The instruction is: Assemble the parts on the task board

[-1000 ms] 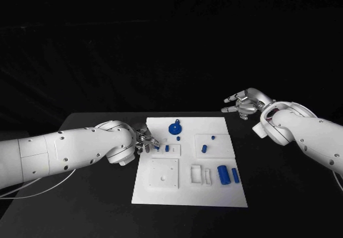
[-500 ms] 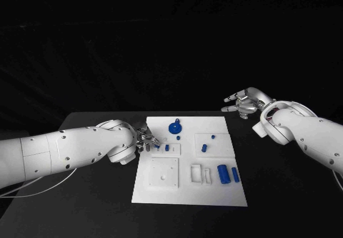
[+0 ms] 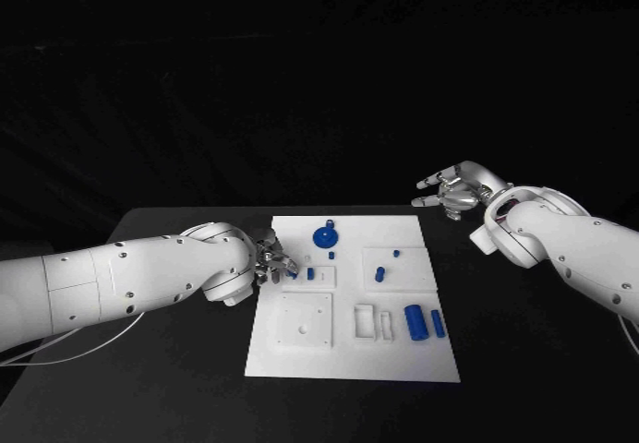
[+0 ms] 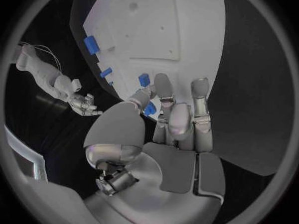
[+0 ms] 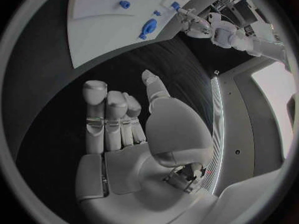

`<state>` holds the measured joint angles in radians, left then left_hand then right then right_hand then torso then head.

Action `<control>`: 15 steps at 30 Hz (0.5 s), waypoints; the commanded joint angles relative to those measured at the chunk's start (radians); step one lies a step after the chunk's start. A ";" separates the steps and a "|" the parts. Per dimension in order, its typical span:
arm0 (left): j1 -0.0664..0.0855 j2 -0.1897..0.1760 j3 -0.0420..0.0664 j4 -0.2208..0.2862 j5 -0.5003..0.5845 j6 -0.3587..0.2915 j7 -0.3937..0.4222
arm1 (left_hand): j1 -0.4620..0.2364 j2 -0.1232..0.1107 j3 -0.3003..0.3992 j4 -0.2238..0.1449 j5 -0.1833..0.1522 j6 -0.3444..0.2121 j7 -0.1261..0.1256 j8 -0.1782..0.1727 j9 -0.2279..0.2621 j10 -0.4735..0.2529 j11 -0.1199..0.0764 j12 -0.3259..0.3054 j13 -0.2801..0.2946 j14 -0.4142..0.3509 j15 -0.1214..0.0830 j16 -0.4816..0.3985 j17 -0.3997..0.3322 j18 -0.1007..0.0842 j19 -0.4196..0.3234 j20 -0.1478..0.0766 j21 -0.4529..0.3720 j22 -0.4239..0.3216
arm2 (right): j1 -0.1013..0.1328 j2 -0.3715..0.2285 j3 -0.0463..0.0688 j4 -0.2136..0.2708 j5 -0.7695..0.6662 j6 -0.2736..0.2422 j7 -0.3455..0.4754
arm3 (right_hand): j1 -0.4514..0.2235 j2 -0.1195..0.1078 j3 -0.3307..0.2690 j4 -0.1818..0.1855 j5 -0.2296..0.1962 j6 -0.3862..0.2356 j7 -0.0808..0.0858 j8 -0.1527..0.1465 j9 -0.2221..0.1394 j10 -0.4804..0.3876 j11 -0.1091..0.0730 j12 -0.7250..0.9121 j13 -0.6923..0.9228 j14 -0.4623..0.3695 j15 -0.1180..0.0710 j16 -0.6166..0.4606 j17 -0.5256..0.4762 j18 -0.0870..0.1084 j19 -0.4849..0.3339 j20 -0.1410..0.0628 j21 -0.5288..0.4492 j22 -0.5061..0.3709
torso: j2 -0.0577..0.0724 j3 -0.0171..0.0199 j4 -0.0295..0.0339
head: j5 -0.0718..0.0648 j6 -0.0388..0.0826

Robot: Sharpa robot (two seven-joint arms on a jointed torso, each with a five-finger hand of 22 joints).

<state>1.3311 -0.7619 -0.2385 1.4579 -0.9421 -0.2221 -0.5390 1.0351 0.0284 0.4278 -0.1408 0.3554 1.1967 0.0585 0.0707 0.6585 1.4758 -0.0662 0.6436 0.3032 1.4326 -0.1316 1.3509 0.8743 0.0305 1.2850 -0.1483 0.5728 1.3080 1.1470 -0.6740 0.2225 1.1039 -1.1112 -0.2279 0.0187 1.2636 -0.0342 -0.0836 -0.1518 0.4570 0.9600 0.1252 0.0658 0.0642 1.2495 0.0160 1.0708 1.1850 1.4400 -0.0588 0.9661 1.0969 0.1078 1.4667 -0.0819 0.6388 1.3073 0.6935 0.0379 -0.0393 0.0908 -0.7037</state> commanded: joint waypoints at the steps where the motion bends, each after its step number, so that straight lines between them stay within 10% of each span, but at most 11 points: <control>1: -0.006 0.005 -0.002 -0.001 -0.014 0.028 -0.008 | 0.001 0.009 0.002 -0.001 0.002 0.136 -0.097 0.003 0.280 0.040 -0.018 -0.001 -0.001 -0.001 -0.003 0.000 -0.001 -0.008 -0.005 -0.003 0.006 0.018 | -0.001 0.000 0.000 0.001 -0.007 0.013 0.003 | -0.005 0.008 0.002 -0.004 0.005 0.008 0.000 -0.003 0.000 -0.002 -0.001 -0.004 0.001 -0.003 0.000 -0.003 0.001 0.017 0.050 0.005 -0.003 0.057 | 0.000 -0.0003 0.0009 | -0.001 0.000; 15: -0.008 0.007 -0.003 0.003 -0.016 0.060 -0.017 | 0.007 0.003 -0.001 -0.010 -0.002 0.136 -0.096 0.002 0.277 0.040 -0.017 -0.002 -0.002 -0.002 -0.003 -0.001 -0.004 -0.009 -0.007 -0.002 0.006 0.018 | -0.002 -0.001 0.000 0.001 -0.006 0.013 0.004 | -0.005 0.008 0.002 -0.004 0.005 0.008 0.000 -0.003 0.000 -0.002 -0.001 -0.004 0.001 -0.003 0.000 -0.003 0.001 0.017 0.050 0.005 -0.003 0.057 | 0.000 -0.0005 0.0009 | 0.000 -0.003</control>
<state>1.3301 -0.7562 -0.2373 1.4577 -0.9546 -0.2071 -0.5400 1.0352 0.0284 0.4252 -0.1438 0.3551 1.1967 0.0586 0.0690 0.7021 1.4759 -0.0661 0.6436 0.3021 1.4311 -0.1300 1.3509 0.8720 0.0305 1.2849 -0.1483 0.5728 1.3078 1.1452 -0.6750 0.2225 1.1039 -1.1112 -0.2272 0.0186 1.2636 -0.0342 -0.0836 -0.1518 0.4570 0.9600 0.1252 0.0658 0.0642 1.2495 0.0160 1.0708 1.1850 1.4400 -0.0588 0.9661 1.0969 0.1077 1.4667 -0.0819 0.6388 1.3073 0.6933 0.0372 -0.0385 0.0900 -0.7060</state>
